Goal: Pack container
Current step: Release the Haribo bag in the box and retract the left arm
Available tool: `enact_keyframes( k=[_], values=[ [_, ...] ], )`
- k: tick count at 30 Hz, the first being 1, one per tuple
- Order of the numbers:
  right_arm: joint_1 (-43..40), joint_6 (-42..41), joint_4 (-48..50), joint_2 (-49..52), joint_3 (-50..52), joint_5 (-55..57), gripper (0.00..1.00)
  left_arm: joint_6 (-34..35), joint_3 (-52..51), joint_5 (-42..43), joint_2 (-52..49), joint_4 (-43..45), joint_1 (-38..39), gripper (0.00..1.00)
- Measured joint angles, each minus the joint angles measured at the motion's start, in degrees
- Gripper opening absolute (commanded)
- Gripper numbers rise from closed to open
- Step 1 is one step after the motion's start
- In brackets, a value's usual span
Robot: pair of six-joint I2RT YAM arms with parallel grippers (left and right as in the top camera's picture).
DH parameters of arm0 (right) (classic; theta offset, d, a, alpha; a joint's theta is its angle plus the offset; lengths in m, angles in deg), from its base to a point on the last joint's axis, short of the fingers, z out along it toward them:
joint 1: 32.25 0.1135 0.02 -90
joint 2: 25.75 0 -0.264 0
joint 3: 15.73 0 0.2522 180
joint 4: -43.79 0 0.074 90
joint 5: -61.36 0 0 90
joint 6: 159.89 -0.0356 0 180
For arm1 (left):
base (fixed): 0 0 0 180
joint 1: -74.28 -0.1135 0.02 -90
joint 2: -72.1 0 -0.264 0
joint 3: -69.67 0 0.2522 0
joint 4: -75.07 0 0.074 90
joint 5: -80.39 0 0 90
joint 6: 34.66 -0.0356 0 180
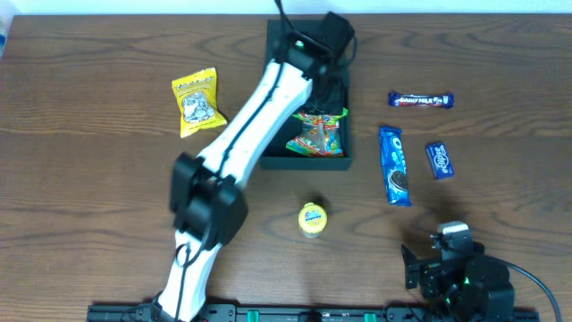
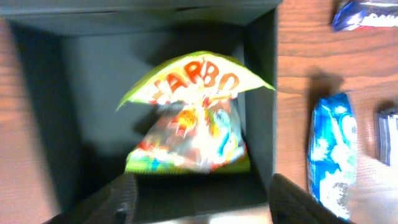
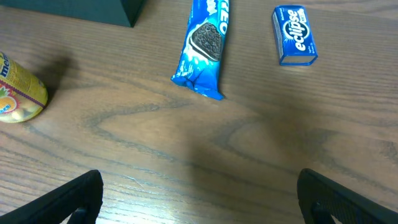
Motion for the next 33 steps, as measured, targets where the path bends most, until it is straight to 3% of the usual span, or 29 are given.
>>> enact_keyframes(
  k=[10,14,18,26,33],
  values=[
    [0.0,0.0,0.0,0.0,0.0,0.0,0.99,-1.6,0.6,-11.8,15.4,-15.5,1.6,0.86],
    [0.0,0.0,0.0,0.0,0.0,0.0,0.99,-2.0,-1.7,-15.5,20.7,-17.2,1.8,0.91],
    [0.0,0.0,0.0,0.0,0.0,0.0,0.99,-2.2,-13.0,-17.3,29.4,-12.5,1.8,0.98],
    [0.0,0.0,0.0,0.0,0.0,0.0,0.99,-2.0,-43.4,-17.1,50.9,2.3,1.2,0.95],
    [0.0,0.0,0.0,0.0,0.0,0.0,0.99,-2.0,-54.2,-16.5,59.7,3.5,-1.2,0.95]
  ],
)
